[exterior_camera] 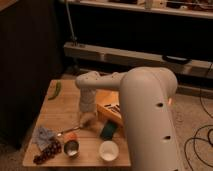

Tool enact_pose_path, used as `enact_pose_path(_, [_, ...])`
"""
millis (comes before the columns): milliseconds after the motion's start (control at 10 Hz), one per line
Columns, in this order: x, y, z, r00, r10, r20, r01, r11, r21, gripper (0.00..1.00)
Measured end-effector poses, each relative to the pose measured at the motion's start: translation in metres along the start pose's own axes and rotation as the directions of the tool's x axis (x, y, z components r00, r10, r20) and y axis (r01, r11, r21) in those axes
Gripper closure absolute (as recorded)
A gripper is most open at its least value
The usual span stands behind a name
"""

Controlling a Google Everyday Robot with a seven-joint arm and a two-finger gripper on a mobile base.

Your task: Place fork in tray

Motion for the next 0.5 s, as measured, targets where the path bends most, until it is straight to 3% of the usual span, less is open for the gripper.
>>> enact_pose_path(500, [0.0052, -0.0025, 0.0104, 1.000, 0.011, -0.016, -0.012, 0.998, -0.056, 0.35])
